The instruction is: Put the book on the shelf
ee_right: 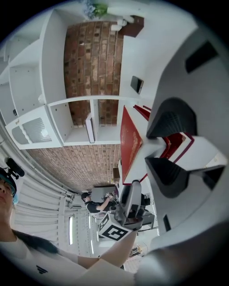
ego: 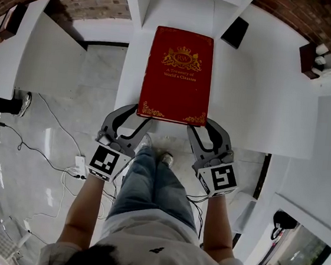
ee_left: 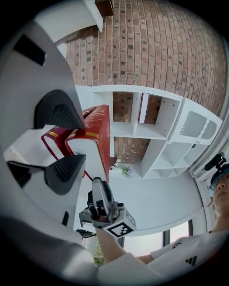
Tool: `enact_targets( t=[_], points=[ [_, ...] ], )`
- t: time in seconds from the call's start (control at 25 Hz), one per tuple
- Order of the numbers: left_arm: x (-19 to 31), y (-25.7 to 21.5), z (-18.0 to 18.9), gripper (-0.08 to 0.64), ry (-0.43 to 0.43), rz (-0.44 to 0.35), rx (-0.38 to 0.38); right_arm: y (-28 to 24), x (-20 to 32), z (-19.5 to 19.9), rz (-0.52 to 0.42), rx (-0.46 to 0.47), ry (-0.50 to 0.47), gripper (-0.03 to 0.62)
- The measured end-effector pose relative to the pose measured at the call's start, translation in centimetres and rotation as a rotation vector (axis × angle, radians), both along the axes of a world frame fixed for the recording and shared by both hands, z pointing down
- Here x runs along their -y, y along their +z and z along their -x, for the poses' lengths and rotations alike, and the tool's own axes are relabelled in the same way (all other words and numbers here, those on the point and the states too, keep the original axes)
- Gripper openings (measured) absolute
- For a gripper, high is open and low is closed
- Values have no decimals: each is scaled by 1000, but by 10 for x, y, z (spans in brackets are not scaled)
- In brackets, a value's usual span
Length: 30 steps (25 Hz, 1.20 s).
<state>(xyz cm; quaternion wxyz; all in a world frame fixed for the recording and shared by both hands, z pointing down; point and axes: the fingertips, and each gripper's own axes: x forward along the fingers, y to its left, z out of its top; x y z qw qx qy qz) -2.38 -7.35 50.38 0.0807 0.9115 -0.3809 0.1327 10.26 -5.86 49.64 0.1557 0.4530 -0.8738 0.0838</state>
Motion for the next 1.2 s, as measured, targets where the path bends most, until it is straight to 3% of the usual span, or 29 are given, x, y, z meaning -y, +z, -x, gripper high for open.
enact_targets(
  t=[1.2],
  points=[
    [-44, -139, -14, 181, -25, -186, -109, -142, -41, -19, -206, 44, 17, 133]
  ],
)
